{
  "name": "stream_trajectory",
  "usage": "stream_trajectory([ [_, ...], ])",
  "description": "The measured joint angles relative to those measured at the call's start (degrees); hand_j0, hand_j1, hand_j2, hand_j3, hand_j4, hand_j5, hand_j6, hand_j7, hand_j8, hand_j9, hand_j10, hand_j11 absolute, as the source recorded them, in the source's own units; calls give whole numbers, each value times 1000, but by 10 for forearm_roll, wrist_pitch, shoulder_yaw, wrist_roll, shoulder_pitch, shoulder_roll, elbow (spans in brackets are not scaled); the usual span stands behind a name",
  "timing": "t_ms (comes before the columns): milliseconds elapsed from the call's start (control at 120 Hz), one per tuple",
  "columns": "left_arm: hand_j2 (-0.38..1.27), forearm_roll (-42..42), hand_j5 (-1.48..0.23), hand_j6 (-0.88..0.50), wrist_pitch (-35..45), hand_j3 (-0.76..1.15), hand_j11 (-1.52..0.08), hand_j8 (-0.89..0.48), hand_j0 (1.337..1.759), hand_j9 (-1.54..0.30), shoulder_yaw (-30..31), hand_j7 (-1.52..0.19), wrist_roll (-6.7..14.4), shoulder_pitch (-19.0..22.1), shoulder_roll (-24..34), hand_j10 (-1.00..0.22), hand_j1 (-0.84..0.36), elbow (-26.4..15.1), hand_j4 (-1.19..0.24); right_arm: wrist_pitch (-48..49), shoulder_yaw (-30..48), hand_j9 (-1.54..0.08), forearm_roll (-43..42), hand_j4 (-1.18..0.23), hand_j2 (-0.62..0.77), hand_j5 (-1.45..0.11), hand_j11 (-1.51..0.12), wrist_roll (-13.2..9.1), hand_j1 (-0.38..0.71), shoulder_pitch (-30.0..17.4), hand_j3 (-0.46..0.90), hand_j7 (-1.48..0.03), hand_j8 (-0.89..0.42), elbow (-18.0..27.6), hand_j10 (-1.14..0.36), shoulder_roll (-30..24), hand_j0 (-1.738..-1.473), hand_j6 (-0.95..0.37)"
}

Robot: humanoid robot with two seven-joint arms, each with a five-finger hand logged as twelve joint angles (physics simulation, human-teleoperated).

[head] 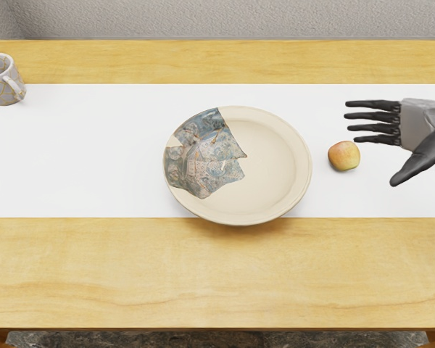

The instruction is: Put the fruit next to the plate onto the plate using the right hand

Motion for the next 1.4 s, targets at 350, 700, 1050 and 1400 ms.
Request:
stream_trajectory([
  [350,47,0,-304,-234,0,0,-304,-234,1658,-304,0,-304,0,0,0,-234,69,0,-234,-169,13,-56,-307,-45,-8,-57,-56,-147,-298,82,0,-56,-46,68,-45,139,-1658,-46],
  [700,47,0,-304,-234,0,0,-304,-234,1658,-304,0,-304,0,0,0,-234,69,0,-234,-421,-28,-105,-707,-84,-14,-105,-105,-176,-254,-11,0,-105,-85,57,-84,249,-1658,-86],
  [1050,47,0,-304,-234,0,0,-304,-234,1658,-304,0,-304,0,0,0,-234,69,0,-234,-431,-56,-307,-733,-240,-44,-307,-307,-162,-69,-16,0,-306,-241,-88,-239,323,-1658,-243],
  [1400,47,0,-304,-234,0,0,-304,-234,1658,-304,0,-304,0,0,0,-234,69,0,-234,-431,-69,-465,-734,-358,-93,-465,-465,-157,67,-18,0,-462,-358,-139,-357,345,-1658,-361],
])
